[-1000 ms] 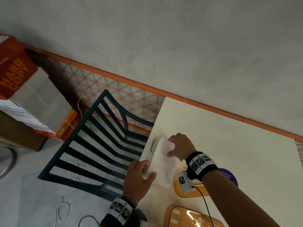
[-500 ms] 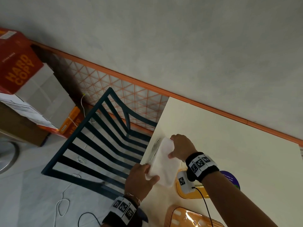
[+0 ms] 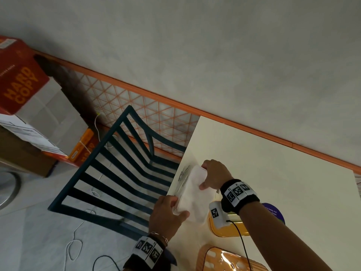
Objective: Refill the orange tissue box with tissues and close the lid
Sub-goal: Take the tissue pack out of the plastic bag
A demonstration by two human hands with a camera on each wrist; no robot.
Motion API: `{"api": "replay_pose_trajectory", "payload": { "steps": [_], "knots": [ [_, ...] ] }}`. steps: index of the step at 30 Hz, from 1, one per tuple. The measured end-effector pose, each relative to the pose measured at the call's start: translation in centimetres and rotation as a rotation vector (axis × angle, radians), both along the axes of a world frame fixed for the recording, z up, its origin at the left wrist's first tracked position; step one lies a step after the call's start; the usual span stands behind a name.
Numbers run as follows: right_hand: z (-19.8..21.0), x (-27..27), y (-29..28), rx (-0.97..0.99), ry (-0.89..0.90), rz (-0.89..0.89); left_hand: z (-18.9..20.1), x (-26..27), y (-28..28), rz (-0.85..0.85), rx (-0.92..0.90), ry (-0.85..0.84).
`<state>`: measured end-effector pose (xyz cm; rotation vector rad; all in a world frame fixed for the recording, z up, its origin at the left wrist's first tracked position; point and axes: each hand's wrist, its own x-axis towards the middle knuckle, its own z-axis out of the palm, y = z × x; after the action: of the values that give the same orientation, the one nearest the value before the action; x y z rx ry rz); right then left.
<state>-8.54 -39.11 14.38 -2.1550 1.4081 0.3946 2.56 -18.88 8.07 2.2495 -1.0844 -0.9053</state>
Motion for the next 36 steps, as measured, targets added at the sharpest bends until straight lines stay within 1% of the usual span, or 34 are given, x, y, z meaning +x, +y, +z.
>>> {"api": "replay_pose_trajectory", "payload": {
  "steps": [7,12,15,19,21,24,26,30,32,34,36],
  "knots": [
    [0.5,-1.1,-0.5,0.118,-0.068,-0.011,0.1,0.2,-0.1,0.053,0.013,0.105],
    [1.2,-1.7,-0.2,0.221,-0.095,0.051,0.4,0.4,-0.1,0.061,0.006,0.145],
    [1.2,-2.1,0.1,0.259,-0.111,0.055,0.8,0.4,-0.1,0.041,0.006,0.161],
    [2.0,-2.6,0.9,0.289,-0.124,0.072,0.9,0.7,0.1,-0.027,0.022,0.145],
    [2.8,-3.3,1.3,0.309,-0.165,0.055,1.2,0.8,0.1,-0.058,0.037,0.150],
    [4.7,-4.8,2.2,0.364,-0.263,-0.024,2.3,1.0,0.3,-0.039,-0.011,0.202],
    [6.5,-5.9,3.1,0.404,-0.359,-0.091,3.6,1.1,0.5,-0.009,-0.065,0.319],
    [10.0,-7.9,5.8,0.456,-0.549,-0.230,6.2,0.7,1.0,0.101,-0.217,0.743],
    [11.1,-9.0,7.6,0.470,-0.637,-0.278,7.4,0.1,1.3,0.098,-0.242,0.905],
    [11.6,-10.3,9.4,0.496,-0.726,-0.340,8.4,-0.7,1.5,0.063,-0.238,1.010],
    [11.3,-11.9,11.1,0.549,-0.826,-0.431,9.0,-1.7,1.4,0.033,-0.210,1.008]
  ]
}}
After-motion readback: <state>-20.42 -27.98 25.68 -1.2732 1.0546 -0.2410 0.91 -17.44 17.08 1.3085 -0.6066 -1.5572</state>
